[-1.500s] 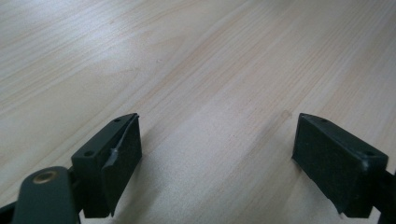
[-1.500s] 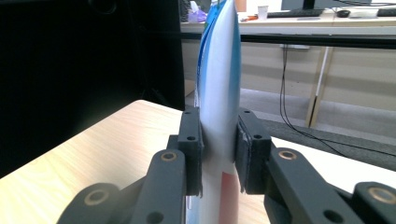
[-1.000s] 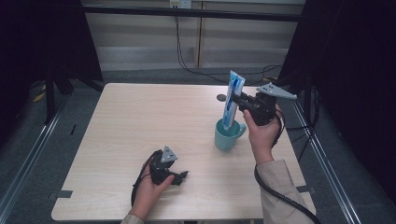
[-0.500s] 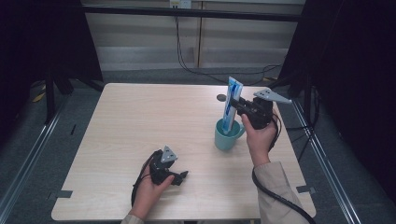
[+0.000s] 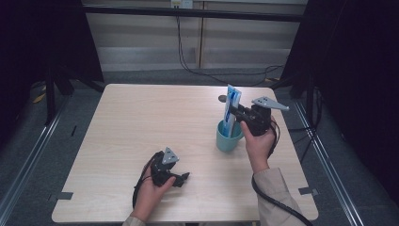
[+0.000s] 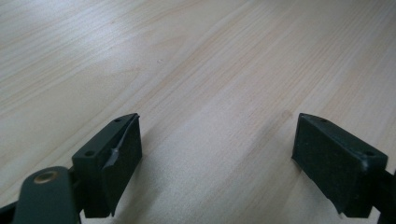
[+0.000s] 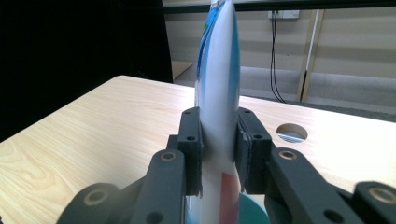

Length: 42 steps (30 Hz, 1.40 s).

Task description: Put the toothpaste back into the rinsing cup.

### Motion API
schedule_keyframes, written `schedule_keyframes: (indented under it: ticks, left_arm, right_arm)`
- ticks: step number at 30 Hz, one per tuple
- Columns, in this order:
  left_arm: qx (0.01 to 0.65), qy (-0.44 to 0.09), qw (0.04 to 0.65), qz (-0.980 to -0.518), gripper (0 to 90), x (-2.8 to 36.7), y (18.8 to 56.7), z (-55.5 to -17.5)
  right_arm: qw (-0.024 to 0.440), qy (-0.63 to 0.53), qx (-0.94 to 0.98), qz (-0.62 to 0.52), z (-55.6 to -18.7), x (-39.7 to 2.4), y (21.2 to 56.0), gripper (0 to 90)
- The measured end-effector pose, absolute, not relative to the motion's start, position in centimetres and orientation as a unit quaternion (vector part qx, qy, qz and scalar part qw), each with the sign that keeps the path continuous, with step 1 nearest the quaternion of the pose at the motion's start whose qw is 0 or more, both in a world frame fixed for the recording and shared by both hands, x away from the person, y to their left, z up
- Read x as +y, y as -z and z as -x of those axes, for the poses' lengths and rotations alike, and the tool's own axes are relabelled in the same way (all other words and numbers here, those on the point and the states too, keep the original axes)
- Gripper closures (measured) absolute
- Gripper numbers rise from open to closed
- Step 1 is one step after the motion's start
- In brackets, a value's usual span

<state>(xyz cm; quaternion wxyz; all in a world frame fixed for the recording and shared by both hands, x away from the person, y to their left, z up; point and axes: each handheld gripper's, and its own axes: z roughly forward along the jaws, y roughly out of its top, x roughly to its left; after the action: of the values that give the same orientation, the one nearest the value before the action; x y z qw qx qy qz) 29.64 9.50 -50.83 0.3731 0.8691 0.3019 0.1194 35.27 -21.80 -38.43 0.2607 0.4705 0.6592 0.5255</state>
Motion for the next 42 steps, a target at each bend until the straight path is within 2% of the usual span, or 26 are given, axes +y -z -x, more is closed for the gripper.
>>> schedule_keyframes:
  ticks: [22,42]
  left_arm:
    - [0.301,-0.118,0.373,-0.870,15.3,9.5,50.8,-29.6]
    - [0.302,-0.122,0.371,-0.870,15.3,9.5,50.8,-29.6]
  right_arm:
    - [0.251,-0.515,0.666,-0.478,-35.2,-21.3,40.7,73.8]
    - [0.245,-0.517,0.663,-0.482,-35.1,-21.5,41.2,73.2]
